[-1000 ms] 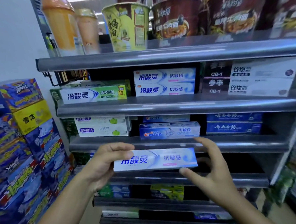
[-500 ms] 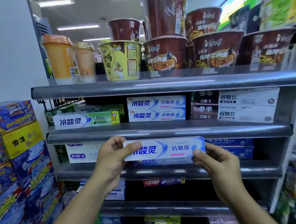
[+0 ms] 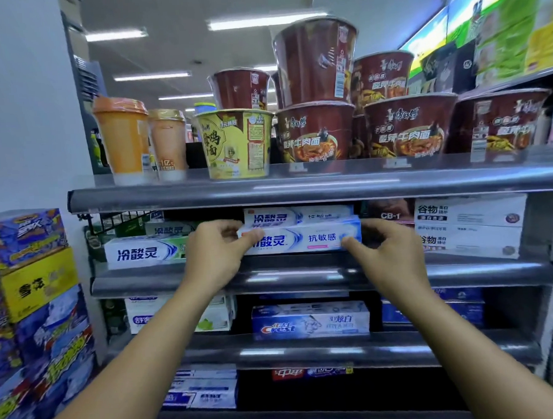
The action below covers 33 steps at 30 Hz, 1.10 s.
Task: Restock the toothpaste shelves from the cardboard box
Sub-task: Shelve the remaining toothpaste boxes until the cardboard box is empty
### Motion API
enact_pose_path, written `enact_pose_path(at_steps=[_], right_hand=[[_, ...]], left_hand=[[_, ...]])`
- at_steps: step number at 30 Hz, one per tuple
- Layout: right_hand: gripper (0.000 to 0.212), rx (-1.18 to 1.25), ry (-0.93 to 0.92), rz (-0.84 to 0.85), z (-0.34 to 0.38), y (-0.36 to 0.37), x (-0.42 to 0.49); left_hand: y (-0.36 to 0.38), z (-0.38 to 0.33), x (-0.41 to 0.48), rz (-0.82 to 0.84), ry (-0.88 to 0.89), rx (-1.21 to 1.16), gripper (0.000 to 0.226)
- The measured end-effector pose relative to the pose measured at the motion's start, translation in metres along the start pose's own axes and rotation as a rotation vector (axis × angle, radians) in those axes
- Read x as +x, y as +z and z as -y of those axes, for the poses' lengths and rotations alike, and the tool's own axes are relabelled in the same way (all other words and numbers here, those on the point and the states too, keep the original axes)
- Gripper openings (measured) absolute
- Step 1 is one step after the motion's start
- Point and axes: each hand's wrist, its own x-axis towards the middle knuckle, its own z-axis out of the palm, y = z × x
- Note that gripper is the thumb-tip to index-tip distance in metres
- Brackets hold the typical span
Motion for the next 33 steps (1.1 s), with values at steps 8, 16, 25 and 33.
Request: enact_pose_path(at_steps=[8,16,25,33], right_hand=[[0.042,-0.427,0.118,0.106,0.003,0.014,0.007],[0.031,-0.350,0.150,0.102,0.008,0.013,0.009],[0.018,-0.013,-0.288,-0.223,-0.022,-0.018,-0.092],[0.020,0.096,0.339,0.231,-0.160,0.008,-0.290]], left_hand=[[0.009,-0.003,0.010,0.036,0.025,0.326,0.048],[0.010,-0.006,0.004,0.014,0.029,0.313,0.060],[0.012,0.029,-0.106,-0.178,0.607,-0.031,0.031],[0.089,0.174,-0.315,0.571,0.089,0.014,0.025]])
